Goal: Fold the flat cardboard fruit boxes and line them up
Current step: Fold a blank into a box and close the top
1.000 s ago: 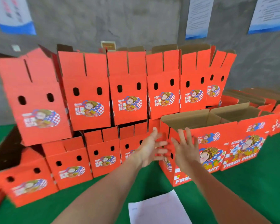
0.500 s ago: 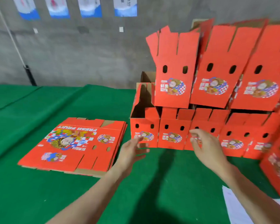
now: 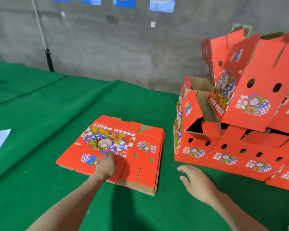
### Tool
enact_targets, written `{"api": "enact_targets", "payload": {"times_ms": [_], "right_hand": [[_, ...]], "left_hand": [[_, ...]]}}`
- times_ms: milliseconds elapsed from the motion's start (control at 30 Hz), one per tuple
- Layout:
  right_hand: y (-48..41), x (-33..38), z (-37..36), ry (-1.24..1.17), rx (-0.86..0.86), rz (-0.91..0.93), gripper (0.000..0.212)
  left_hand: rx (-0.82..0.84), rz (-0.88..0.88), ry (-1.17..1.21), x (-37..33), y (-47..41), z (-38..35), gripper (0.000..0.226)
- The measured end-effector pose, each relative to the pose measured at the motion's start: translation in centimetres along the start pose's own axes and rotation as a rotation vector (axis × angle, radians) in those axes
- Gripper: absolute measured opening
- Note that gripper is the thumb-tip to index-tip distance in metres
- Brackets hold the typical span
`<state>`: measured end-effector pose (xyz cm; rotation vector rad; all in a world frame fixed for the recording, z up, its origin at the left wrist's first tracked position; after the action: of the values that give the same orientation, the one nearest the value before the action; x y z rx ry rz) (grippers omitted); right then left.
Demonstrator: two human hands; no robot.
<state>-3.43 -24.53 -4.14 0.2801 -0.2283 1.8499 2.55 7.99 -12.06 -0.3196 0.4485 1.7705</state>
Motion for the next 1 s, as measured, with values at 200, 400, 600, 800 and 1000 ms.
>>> {"api": "enact_targets", "payload": {"times_ms": [200,400,600,800,1000], "right_hand": [[0.0,-1.6,-1.1,0.015,0.065,-0.093,0.04],[-2.4,-1.2,-4.8,-0.07,0.171,-0.251,0.043],[-5.0,0.8,-8.6,-0.36,0.282,-0.524,0.055],[-6.6,3.0,-8.5,-0.996,-0.046,-0.762,0.019],[-7.3,4.5,-3.8,-1.098,-0.359,-0.578,0.019]], "left_hand": [[0.126,-0.178,-0.355,0.7,-1.5,-3.8,0.058],[-0.403,-0.555,-0.129,-0.1,2.5,-0.3,0.038],[0.006,-0.175,-0.262,3.5,0.7,-2.6,0.106],[-0.094,-0.124,-0.176,4.4,1.3,-3.2,0.114],[-0.414,-0.09,0.205,2.2,2.6,3.0,0.105]]}}
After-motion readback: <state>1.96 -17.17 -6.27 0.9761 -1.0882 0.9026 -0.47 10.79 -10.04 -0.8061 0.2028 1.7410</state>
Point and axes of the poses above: each hand's wrist, its own y-axis away from the middle knuckle, its own z-axis out of the back of the hand, x = y × z, the point moved 5 cm from there along -y, towards the middle knuckle
